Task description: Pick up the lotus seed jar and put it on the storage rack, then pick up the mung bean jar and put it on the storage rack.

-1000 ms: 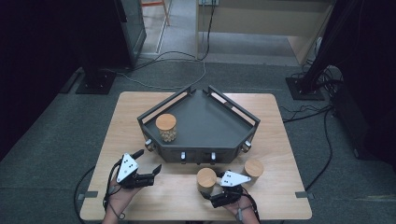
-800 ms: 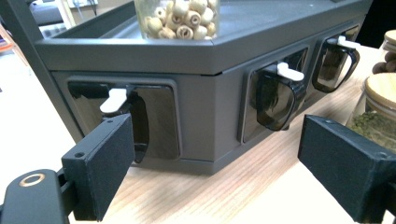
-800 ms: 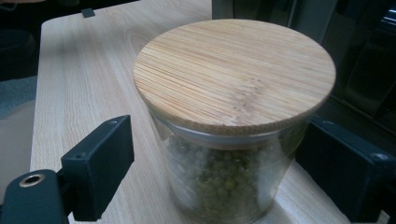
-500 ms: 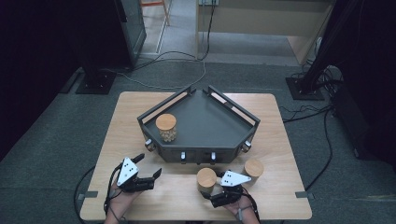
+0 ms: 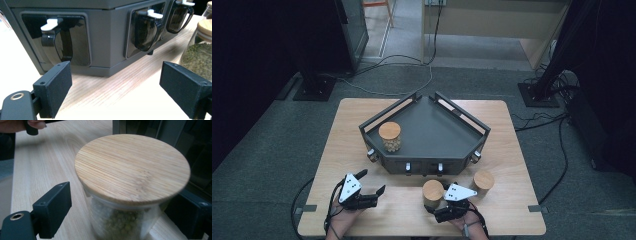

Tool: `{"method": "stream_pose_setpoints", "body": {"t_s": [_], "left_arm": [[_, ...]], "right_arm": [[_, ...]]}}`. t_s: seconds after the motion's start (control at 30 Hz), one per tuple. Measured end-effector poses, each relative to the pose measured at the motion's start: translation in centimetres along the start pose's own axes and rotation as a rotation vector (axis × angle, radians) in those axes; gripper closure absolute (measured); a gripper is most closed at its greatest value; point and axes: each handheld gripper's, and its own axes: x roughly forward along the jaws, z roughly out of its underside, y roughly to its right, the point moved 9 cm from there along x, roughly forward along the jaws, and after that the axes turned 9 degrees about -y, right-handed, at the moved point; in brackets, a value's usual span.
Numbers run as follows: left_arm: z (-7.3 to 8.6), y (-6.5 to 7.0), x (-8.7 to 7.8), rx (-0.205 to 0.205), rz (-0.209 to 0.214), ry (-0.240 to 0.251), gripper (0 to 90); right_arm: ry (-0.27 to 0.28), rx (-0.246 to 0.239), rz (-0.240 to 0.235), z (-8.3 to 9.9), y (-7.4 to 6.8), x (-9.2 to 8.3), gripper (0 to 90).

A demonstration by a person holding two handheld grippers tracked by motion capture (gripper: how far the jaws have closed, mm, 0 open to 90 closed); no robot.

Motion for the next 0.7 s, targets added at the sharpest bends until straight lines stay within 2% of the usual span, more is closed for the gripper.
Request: {"method": "stream_pose_setpoints", "body": {"t_s": [0.1, 0.23, 0.57, 0.7], "left_arm": [[0.29, -0.15, 0.01, -0.016, 0.004, -0.002, 10.7], [0.47, -0.29, 0.07, -0.024, 0.004, -0.011, 10.7], [0.61, -0.25, 0.25, -0.031, 0.008, -0.013, 10.7], [0.66, -0.15, 0.26, -0.034, 0.006, -0.011, 10.8]], "right_arm": [[-0.009, -0.005, 0.004, -0.06, -0.04, 0.17, 11.3], [-0.006, 0.021, 0.016, -0.07, -0.07, 0.41, 11.3], [-0.023, 0.015, 0.035, -0.4, -0.07, 0.78, 11.9], [-0.021, 0.039, 0.04, -0.54, -0.11, 1.0, 16.9]]}}
